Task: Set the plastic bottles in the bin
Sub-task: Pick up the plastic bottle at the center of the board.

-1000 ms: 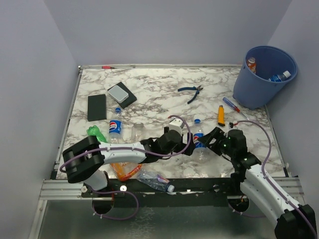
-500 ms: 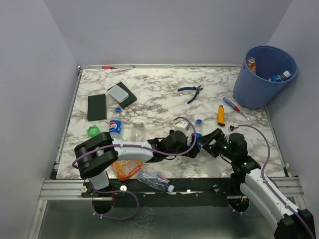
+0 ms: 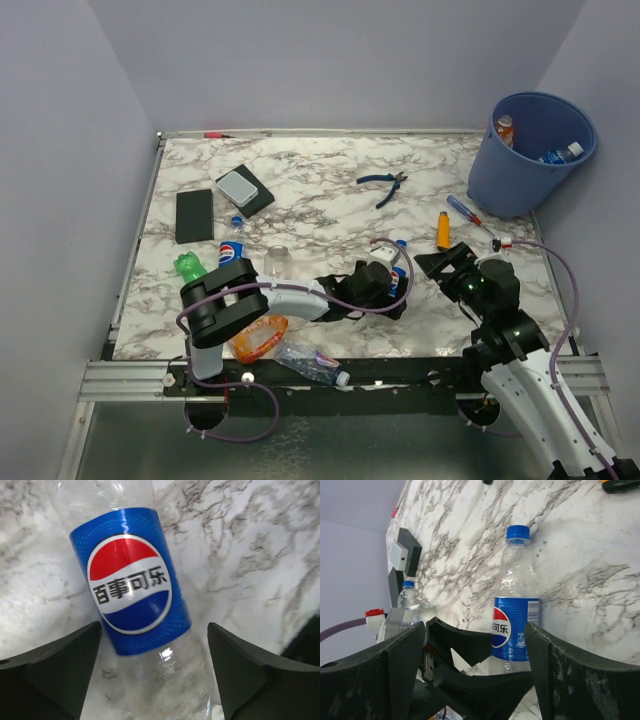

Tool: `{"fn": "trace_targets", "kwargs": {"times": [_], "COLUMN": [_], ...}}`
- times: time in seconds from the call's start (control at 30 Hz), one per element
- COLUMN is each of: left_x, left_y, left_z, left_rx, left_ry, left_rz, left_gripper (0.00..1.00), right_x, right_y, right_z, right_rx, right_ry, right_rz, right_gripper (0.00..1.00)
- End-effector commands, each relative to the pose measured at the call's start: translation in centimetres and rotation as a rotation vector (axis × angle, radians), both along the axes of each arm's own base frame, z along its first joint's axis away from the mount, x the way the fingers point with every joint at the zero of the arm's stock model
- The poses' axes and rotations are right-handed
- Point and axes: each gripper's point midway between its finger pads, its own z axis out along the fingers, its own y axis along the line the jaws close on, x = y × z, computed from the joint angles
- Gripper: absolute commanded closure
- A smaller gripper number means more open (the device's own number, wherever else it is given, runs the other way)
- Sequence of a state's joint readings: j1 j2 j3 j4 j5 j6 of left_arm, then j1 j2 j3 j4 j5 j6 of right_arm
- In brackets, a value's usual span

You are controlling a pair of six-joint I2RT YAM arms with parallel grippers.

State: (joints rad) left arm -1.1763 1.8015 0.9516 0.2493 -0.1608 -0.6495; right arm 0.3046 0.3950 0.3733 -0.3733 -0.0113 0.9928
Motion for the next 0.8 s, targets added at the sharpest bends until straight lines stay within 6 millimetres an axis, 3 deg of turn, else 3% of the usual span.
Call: {"fn": "trace_targets", "kwargs": {"times": [0.0,0.2,0.3,0.37,0.47,0.63,0.77], "left_x": [-0.5,-0.1,0.1,0.2,0.2,-1.6,-2.8], "left_y": [1.5,2.4,2.3,2.1,2.4,3.8,5.9], "left_z": [-3.4,-4.7,-3.8,-2.3,0.8,7.4,10.8], "left_rx": [0.171,0.232,0.215,0.173,0.085,-0.199,-0.363], "left_ry": [-0.033,-0.054,-0.076,-0.111,-0.168,-0.275,-0.339], "left_rz": [-0.052,-0.044,-0.041,-0.041,-0.045,-0.088,-0.091], "left_gripper": [0.14,0.27,0.44,0.56,0.65,0.66,0.66], "right_x": [-0.1,-0.1,0.0,0.0,0.0,-0.6,-0.5], "right_y": [-1.4,-1.1,-1.0,-1.0,-0.5,0.3,1.5], "right_z": [-0.2,2.7,3.9,4.5,6.7,12.3,14.4], "right_rx": [-0.078,-0.052,-0.056,-0.065,-0.065,-0.095,-0.133], "right_ry": [0.024,-0.032,-0.053,-0.065,-0.118,-0.234,-0.283], "right_rz": [-0.048,-0.036,-0.024,-0.017,0.02,0.108,0.199], "right_gripper": [0.16,0.16,0.16,0.15,0.15,0.14,0.13]}}
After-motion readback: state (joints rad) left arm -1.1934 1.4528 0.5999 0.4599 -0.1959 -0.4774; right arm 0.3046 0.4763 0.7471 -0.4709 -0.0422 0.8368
